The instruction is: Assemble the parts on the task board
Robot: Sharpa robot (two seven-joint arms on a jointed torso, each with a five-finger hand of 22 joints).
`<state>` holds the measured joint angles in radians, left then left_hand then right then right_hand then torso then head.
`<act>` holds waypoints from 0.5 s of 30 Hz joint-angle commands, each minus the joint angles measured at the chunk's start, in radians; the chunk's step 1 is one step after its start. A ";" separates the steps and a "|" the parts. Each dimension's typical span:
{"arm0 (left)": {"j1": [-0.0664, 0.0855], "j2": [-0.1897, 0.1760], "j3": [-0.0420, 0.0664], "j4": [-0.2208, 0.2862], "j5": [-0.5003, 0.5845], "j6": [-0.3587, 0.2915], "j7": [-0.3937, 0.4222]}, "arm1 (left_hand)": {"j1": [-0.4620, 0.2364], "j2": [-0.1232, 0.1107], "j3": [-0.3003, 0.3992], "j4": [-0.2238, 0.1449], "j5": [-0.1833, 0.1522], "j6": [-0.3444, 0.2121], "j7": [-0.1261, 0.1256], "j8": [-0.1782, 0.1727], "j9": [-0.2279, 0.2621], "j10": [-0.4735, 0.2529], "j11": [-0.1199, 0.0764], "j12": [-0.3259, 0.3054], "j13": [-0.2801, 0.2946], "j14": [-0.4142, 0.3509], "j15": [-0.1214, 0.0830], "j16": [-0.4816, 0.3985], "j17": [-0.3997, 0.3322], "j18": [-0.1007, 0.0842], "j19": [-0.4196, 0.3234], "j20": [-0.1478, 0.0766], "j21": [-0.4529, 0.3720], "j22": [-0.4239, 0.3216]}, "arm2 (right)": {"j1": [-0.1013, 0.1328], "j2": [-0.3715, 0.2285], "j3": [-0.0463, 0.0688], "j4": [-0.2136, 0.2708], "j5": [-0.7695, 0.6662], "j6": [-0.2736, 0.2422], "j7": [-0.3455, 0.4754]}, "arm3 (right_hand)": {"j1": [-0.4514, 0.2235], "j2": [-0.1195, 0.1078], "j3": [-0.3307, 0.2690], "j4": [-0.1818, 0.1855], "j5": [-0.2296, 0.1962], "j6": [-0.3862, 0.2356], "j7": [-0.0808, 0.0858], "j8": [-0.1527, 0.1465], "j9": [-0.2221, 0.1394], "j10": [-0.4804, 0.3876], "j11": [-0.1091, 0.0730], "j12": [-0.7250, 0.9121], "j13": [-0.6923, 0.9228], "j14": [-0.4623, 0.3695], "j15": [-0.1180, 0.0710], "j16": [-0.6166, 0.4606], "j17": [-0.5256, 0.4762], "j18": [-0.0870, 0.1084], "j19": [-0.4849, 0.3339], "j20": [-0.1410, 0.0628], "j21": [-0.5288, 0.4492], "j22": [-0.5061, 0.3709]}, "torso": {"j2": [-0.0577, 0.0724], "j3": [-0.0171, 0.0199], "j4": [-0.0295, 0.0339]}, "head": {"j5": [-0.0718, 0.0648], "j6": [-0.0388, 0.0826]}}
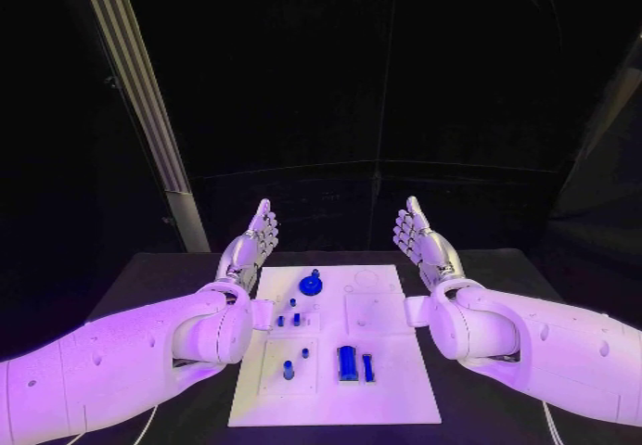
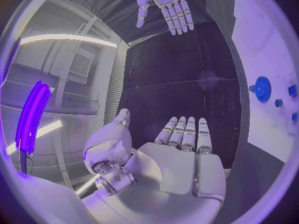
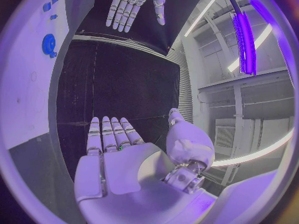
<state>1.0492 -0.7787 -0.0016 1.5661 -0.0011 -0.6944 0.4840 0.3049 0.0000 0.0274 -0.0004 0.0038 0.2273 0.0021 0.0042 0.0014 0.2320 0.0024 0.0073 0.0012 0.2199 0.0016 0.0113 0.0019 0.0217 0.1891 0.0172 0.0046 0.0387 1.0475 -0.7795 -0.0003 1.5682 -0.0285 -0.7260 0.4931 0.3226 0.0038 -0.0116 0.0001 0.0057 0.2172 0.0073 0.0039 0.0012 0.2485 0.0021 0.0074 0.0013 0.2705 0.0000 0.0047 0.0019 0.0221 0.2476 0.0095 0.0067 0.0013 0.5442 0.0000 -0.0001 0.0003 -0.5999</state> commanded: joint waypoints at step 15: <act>0.001 -0.001 0.002 0.004 0.001 -0.076 0.036 | -0.187 0.000 -0.027 0.000 -0.004 -0.139 -0.002 -0.004 -0.001 -0.141 -0.002 -0.007 -0.001 -0.134 -0.002 -0.011 -0.002 -0.022 -0.112 -0.017 -0.005 -0.039 | 0.002 0.000 0.000 0.002 0.028 -0.044 0.027 | -0.197 -0.004 0.012 0.000 -0.006 -0.131 -0.007 -0.004 -0.001 -0.151 -0.002 -0.007 -0.001 -0.165 0.000 -0.005 -0.002 -0.022 -0.150 -0.009 -0.007 -0.001 | 0.000 0.0000 0.0001 | 0.000 0.000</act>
<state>1.0485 -0.7793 -0.0012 1.5683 0.0044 -0.7590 0.4955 0.1597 0.0002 0.0070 -0.0014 0.0038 0.1213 0.0014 0.0043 0.0016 0.1228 0.0003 0.0037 0.0016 0.1196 0.0018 0.0069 0.0015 0.0188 0.1015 0.0010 0.0046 0.0039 1.0475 -0.7797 -0.0004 1.5685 -0.0035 -0.7598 0.5025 0.1715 -0.0008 -0.0064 0.0002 0.0057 0.1160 0.0001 0.0040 0.0014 0.1314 0.0012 0.0037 0.0015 0.1422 0.0000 0.0048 0.0010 0.0066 0.1321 0.0016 0.0067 0.0014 0.5441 0.0000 0.0001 -0.0001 -0.5999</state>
